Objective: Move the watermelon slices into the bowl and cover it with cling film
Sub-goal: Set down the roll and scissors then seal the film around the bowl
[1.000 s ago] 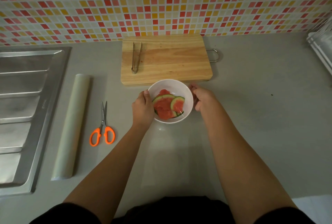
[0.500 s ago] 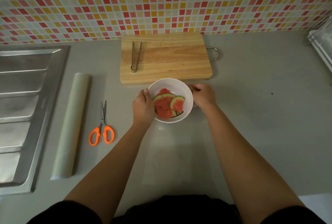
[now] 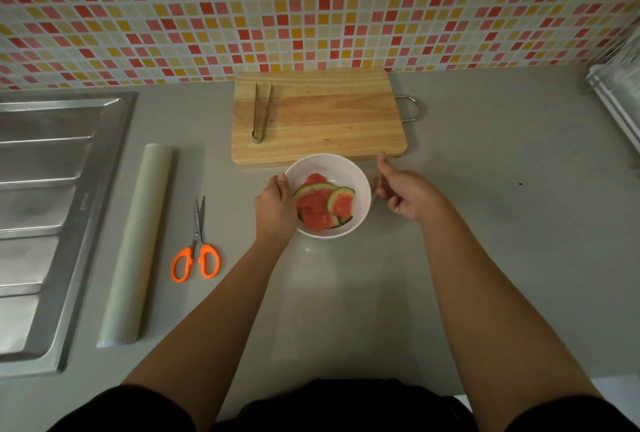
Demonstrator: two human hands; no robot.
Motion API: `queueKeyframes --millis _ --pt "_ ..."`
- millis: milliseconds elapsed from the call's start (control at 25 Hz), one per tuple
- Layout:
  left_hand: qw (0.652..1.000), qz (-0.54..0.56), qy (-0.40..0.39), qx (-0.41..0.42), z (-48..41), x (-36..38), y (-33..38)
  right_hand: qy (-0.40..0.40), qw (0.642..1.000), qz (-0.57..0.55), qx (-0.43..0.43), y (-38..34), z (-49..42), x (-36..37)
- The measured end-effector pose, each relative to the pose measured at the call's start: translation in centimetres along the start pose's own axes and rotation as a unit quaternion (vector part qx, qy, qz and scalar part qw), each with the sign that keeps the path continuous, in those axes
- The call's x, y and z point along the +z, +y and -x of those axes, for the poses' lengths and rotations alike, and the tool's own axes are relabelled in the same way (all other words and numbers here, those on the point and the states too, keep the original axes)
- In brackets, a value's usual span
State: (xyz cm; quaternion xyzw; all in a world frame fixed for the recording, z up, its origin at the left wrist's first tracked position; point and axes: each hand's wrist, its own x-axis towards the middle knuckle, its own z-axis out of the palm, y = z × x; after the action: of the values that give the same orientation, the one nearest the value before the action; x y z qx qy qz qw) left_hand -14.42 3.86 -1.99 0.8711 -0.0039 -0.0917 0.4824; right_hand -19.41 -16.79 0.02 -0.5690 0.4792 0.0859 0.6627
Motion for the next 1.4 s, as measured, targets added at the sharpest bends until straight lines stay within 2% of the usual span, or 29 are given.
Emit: queueKeyframes --millis 160,320,520,760,840,880,960,1000,1040,1120,1200,1280,1400 --pt "1.0 -0.014 0.002 0.007 0.0 0.0 0.2 -0.038 0.999 -0.02 0.01 -0.8 -0.1 0.3" --pt "1.0 -0.016 0.005 0.007 0.0 0.1 0.2 -0.035 0.998 -0.046 -0.012 -0.7 -0.4 0.2" --pt "1.0 -0.023 0.011 0.018 0.0 0.0 0.3 -0.03 0.989 -0.136 0.053 -0.4 -0.4 0.1" --pt "0.999 -0.024 0.016 0.019 -0.1 0.2 0.3 -0.033 0.977 -0.204 0.045 -0.2 -0.1 -0.4" --pt "0.999 -0.029 0.013 0.012 -0.1 0.2 0.4 -0.034 0.984 -0.174 0.026 0.3 -0.1 0.1" --pt "0.999 -0.03 0.012 0.009 -0.1 0.2 0.4 -0.02 0.992 -0.124 0.009 0.5 0.0 0.3" --pt "0.999 -0.031 0.008 0.005 -0.1 0.2 0.4 0.055 0.993 0.091 -0.047 0.8 0.3 0.4" --pt "0.999 -0.031 0.007 0.004 0.0 0.2 0.5 0.108 0.964 0.227 -0.087 0.8 0.6 0.2" --pt "1.0 -0.031 0.006 0.003 0.0 0.2 0.5 0.163 0.92 0.331 -0.134 0.7 0.8 -0.2" --pt "1.0 -0.028 0.005 0.002 0.0 0.2 0.6 0.247 0.858 0.378 -0.243 -0.5 1.5 -0.5" --pt "1.0 -0.024 0.004 0.0 0.1 0.2 0.6 0.272 0.796 0.364 -0.4 -1.9 2.1 0.5" --pt "1.0 -0.022 0.004 -0.003 0.1 0.2 0.7 0.189 0.74 0.397 -0.509 -2.8 2.9 2.7" --pt "1.0 -0.015 0.004 0.004 0.2 0.1 0.8 0.047 0.682 0.51 -0.522 -1.6 3.0 6.1"
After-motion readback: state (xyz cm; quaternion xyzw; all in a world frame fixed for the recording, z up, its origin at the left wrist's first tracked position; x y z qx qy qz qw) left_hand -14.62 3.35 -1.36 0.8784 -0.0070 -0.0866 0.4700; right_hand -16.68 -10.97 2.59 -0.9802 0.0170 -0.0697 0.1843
